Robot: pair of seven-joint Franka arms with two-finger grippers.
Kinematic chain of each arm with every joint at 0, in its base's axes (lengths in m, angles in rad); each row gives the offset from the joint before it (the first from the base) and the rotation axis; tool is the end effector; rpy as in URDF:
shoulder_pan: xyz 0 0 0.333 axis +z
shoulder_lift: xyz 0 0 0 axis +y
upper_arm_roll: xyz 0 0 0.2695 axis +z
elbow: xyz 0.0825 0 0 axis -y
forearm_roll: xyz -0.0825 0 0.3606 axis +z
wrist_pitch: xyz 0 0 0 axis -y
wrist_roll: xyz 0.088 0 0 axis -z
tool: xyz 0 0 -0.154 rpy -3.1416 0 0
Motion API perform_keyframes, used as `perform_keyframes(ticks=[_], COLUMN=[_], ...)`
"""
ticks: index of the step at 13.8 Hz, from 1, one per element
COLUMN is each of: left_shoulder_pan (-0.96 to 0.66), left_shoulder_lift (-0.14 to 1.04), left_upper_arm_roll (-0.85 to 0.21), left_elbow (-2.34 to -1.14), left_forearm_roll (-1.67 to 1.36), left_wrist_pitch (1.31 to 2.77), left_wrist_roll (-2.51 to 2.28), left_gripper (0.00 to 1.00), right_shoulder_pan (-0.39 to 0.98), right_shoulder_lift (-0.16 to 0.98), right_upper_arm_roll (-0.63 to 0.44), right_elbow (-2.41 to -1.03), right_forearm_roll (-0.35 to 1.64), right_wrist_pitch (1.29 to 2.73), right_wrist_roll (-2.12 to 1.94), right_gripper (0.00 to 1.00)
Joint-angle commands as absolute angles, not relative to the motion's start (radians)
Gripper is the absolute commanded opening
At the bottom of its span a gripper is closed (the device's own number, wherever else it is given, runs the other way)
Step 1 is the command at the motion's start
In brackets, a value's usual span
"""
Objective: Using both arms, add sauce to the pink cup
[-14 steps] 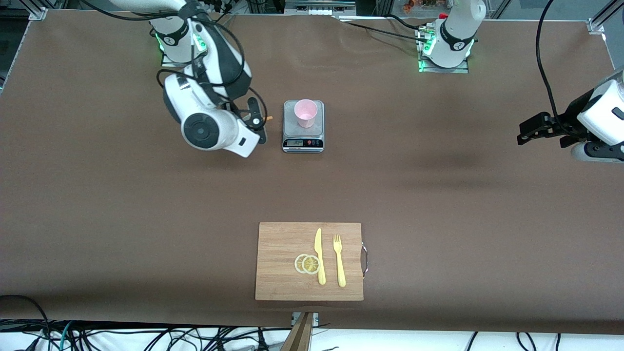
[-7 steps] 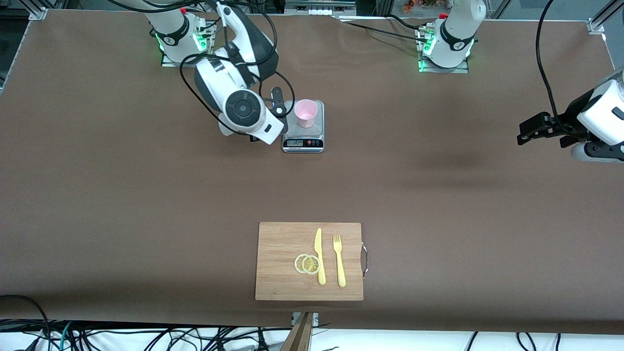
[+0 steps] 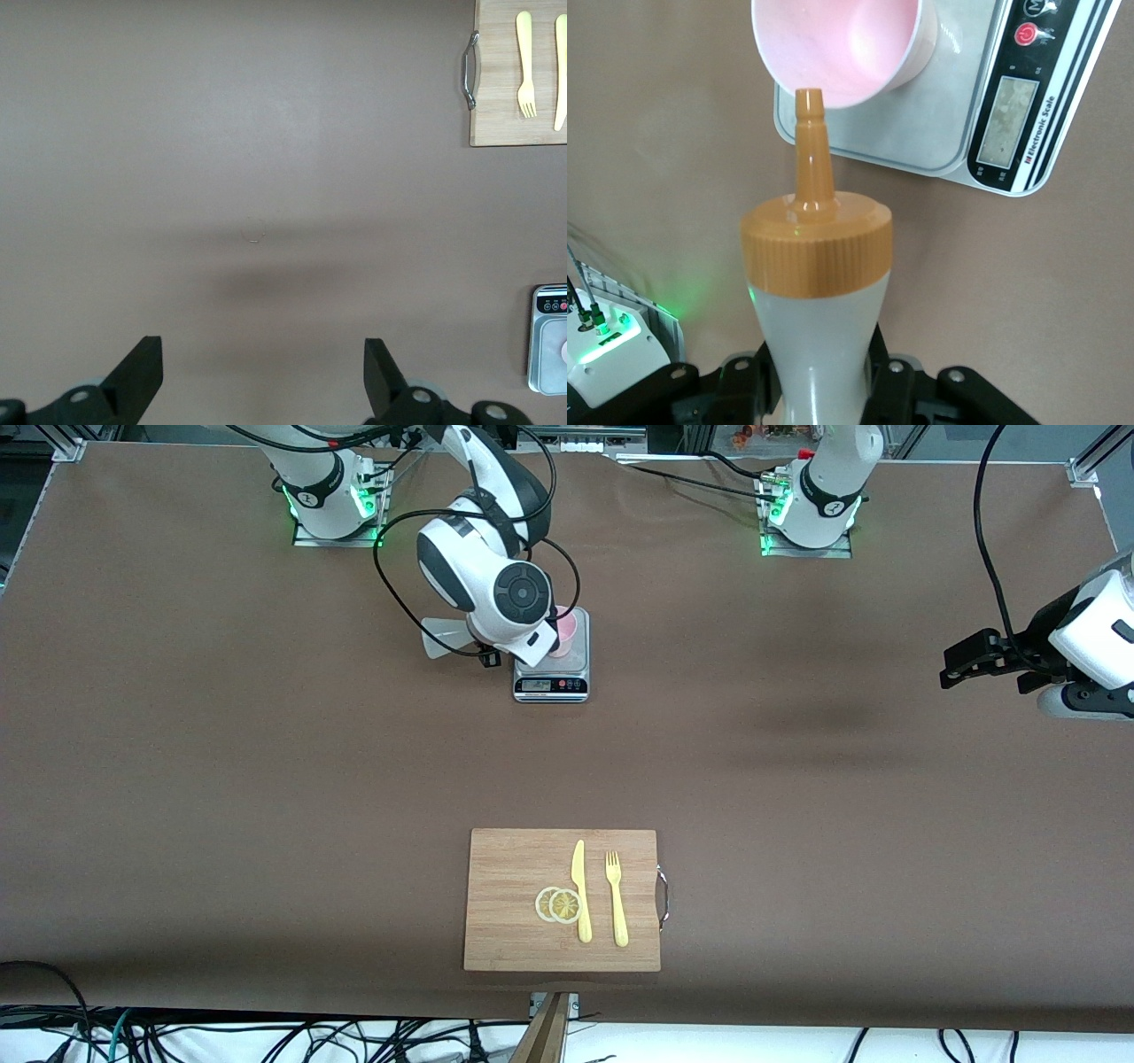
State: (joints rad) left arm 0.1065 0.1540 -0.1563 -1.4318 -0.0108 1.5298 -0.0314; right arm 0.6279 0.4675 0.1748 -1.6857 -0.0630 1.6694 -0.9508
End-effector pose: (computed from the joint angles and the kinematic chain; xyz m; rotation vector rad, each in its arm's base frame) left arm 0.5631 -0.0246 0.5061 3.1078 -0.0270 -0.0862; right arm 0.3893 0.3866 0.2329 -1.8931 -2.3268 0.7234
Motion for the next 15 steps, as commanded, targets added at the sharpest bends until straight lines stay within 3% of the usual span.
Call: perform_keyframes(ticks=[1, 7, 15], left_shoulder_pan=[0.104, 0.104, 0.104], left_shoulder_lift=[0.163, 0.163, 0.163], left_upper_arm_roll=[-0.15, -0.15, -0.15], left_elbow=[-1.41, -1.41, -1.41], left_forearm_roll=[-0.037, -0.037, -0.037], left_wrist_pitch=[1.511, 1.511, 1.511], left_wrist_roll=[-0.012, -0.012, -0.012], left_gripper=[1.0, 1.0, 1.0], right_shoulder_pan=[0.637, 0.666, 0.676], right_shoulder_lift=[0.477, 0.512, 0.517], right_upper_arm_roll=[0.183, 0.204, 0.21], right_elbow=[-1.64, -1.583, -1.577], right_forearm_roll=[-0.094, -0.172, -0.199], right_wrist_pitch=[1.64, 1.557, 1.552], right_wrist_roll=[-0.92, -0.876, -0.861], right_gripper=[0.11, 0.11, 0.11])
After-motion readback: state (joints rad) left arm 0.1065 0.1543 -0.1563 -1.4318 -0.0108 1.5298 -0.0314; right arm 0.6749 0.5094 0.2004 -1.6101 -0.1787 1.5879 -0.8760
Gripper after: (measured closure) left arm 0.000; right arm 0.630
